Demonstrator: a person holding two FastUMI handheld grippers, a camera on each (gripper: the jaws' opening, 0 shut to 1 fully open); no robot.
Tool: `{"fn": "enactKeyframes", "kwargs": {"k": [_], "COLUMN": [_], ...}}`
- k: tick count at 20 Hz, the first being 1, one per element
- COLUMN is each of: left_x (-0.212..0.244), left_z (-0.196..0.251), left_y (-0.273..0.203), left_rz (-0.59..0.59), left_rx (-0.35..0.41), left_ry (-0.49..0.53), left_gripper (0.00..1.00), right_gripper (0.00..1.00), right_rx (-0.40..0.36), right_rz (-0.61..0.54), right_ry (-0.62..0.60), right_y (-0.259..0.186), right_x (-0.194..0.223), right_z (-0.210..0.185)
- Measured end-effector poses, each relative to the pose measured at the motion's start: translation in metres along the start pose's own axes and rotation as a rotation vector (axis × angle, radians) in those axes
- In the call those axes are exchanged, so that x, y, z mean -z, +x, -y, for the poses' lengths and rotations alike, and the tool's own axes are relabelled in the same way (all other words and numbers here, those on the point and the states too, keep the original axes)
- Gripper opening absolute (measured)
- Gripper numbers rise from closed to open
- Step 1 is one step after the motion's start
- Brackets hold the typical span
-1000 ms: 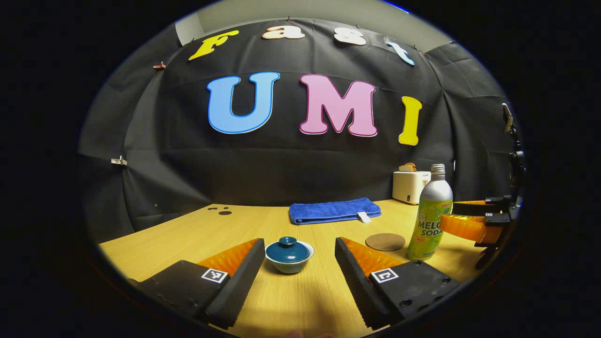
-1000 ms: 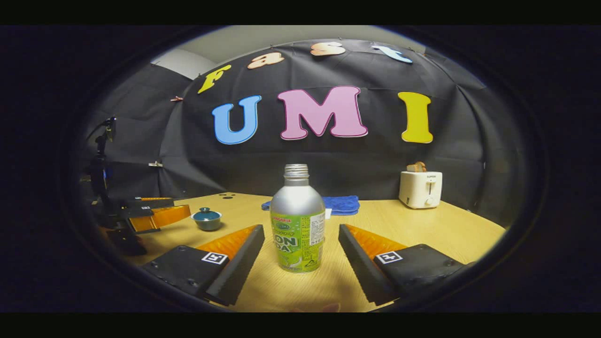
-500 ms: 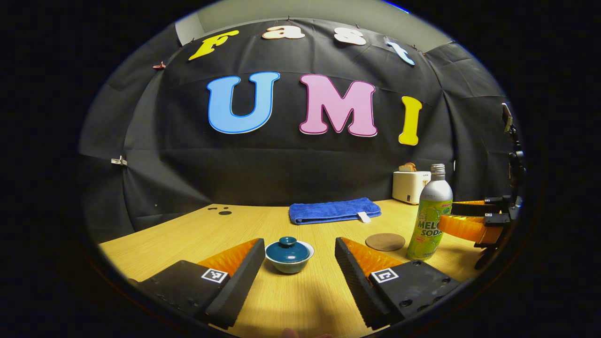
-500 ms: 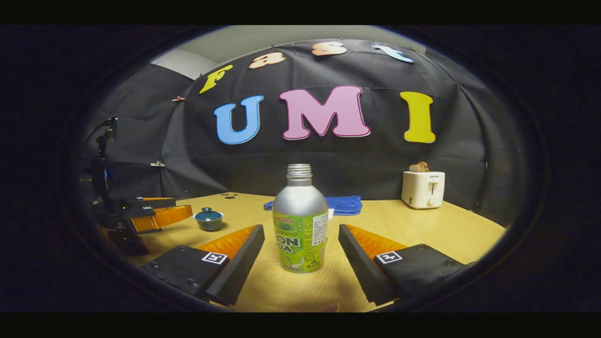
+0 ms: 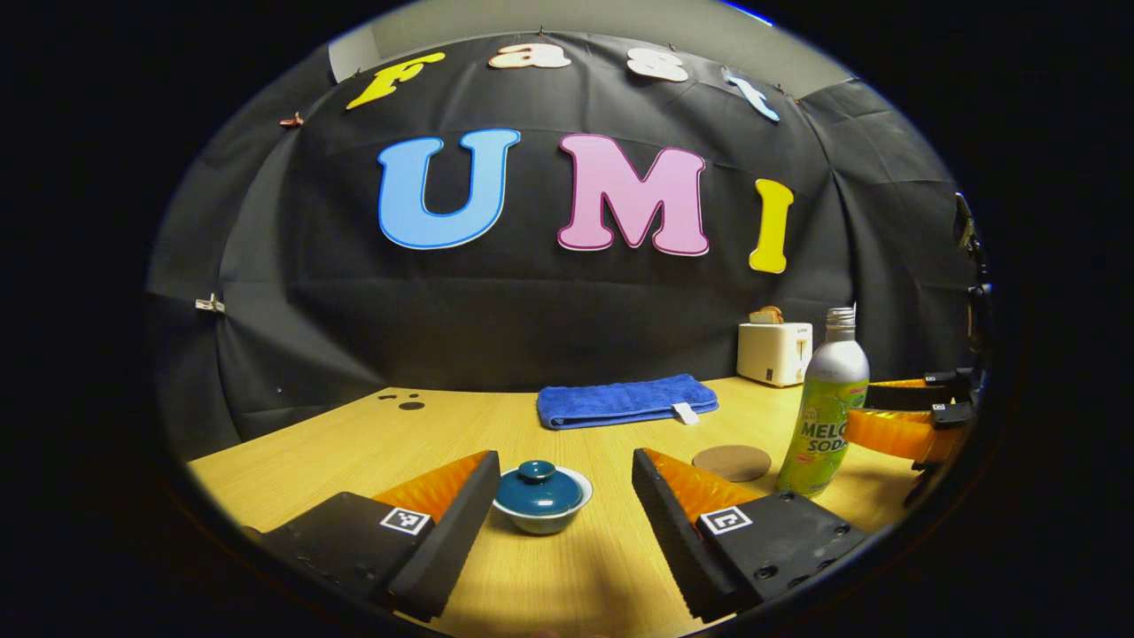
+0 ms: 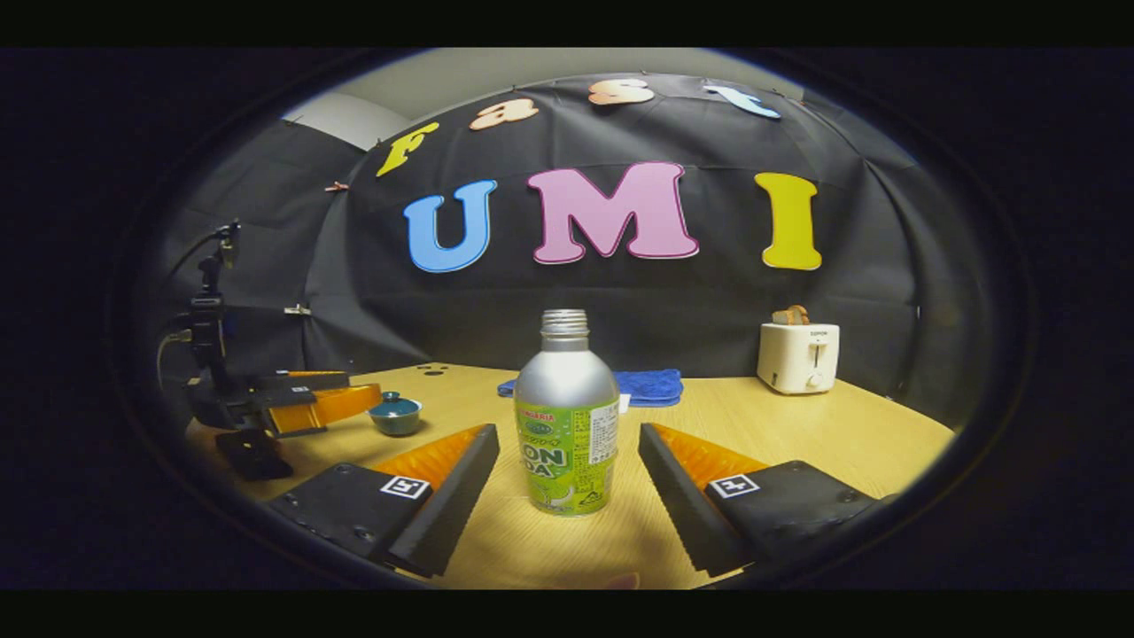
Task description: Open the teacup lid with one hand, grasp the water bottle and pour water into the teacup with the other hand; after pouring, place the water bottle on the coaster and then close the teacup lid.
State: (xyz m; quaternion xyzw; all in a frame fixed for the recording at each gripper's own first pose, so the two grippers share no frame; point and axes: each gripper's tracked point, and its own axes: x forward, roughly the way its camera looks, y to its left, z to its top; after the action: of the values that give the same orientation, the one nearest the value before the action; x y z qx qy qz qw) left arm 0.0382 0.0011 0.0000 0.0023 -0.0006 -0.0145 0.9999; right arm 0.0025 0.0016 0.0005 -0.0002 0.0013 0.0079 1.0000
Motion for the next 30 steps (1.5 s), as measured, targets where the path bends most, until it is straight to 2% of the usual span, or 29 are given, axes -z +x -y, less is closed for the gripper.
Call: {"fn": "enactKeyframes", "kwargs": {"k": [5,10,14,17,19,20,22,27,28,30], "left_x": [0.010,0.029,0.032,0.032,0.030,0.029,0.025,0.016,0.011,-0.002], "left_z": [-0.015,-0.015,-0.018,-0.018,-0.019,-0.020,-0.019,-0.031,-0.034,-0.040], "left_y": [0.030,0.044,0.048,0.050,0.049,0.048,0.049,0.032,0.024,0.008], "left_rz": [-0.062,-0.197,-0.227,-0.230,-0.223,-0.219,-0.200,-0.127,-0.108,-0.058], "left_rx": [-0.033,-0.021,-0.047,-0.050,-0.058,-0.061,-0.053,-0.071,-0.076,-0.094], "left_ry": [0.009,0.012,0.039,0.050,0.049,0.045,0.026,-0.055,-0.079,-0.115], "left_gripper": [0.90,0.73,0.59,0.53,0.42,0.33,0.36,0.29,0.32,0.32], "right_gripper": [0.98,0.98,0.98,0.98,0.98,0.98,0.98,0.98,0.98,0.99], "right_rx": [0.000,-0.001,-0.001,-0.001,-0.001,-0.001,0.000,-0.016,-0.022,-0.010], "right_rz": [0.000,0.000,0.000,-0.001,-0.001,-0.001,0.000,0.000,-0.001,-0.002], "right_ry": [0.000,0.000,0.000,0.000,0.000,0.001,0.001,0.001,0.001,0.000], "right_y": [0.000,0.000,0.000,0.000,0.000,0.000,0.000,0.001,0.005,0.013], "right_x": [0.000,0.000,0.000,0.000,0.000,0.000,0.000,0.001,0.002,0.000], "right_z": [0.000,0.000,0.000,0.000,0.000,0.000,0.000,-0.004,-0.005,-0.007]}}
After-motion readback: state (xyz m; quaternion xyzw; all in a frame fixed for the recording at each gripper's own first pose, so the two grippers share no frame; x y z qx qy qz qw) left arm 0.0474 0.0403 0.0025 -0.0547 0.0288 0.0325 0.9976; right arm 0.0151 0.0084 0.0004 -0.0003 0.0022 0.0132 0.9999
